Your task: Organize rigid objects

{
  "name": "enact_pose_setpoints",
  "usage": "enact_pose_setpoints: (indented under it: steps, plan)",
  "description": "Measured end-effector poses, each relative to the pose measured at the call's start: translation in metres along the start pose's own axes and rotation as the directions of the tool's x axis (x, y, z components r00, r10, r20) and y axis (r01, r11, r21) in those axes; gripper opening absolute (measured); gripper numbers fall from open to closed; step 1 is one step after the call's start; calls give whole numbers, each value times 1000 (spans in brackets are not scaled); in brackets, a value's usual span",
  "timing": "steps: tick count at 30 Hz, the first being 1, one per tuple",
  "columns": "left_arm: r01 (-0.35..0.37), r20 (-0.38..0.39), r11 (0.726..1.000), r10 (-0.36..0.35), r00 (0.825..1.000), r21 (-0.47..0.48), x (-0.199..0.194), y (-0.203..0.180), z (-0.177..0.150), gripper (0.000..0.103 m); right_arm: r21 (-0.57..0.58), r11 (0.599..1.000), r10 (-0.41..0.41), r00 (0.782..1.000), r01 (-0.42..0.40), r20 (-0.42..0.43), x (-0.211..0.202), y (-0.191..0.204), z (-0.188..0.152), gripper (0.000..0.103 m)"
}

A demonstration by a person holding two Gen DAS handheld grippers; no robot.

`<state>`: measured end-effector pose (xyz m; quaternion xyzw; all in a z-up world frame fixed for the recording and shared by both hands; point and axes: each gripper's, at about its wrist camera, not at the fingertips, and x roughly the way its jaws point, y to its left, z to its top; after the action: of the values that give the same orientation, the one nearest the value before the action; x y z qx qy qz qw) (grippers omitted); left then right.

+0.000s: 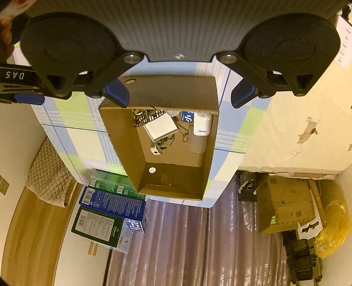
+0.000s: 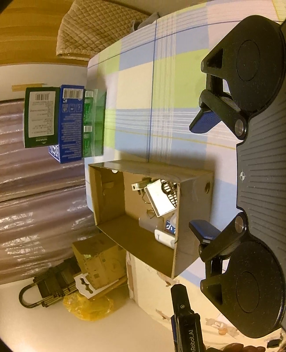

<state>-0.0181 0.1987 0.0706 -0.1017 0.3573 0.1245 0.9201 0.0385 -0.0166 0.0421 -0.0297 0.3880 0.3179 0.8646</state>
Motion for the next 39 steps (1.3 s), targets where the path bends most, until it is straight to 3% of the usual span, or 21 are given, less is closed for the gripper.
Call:
enact_pose_setpoints:
  steps: [21,39]
  plan:
    - [-9,-34,999,11,999,53,-16,-9,-48,98,-65,997,-50,999,49,-13,-10,13,-47,83]
    - [4,-34,997,-1,999,83,-12,-27,-53,98,-55,996,-63,998,63,-4,-12,7,-46,83]
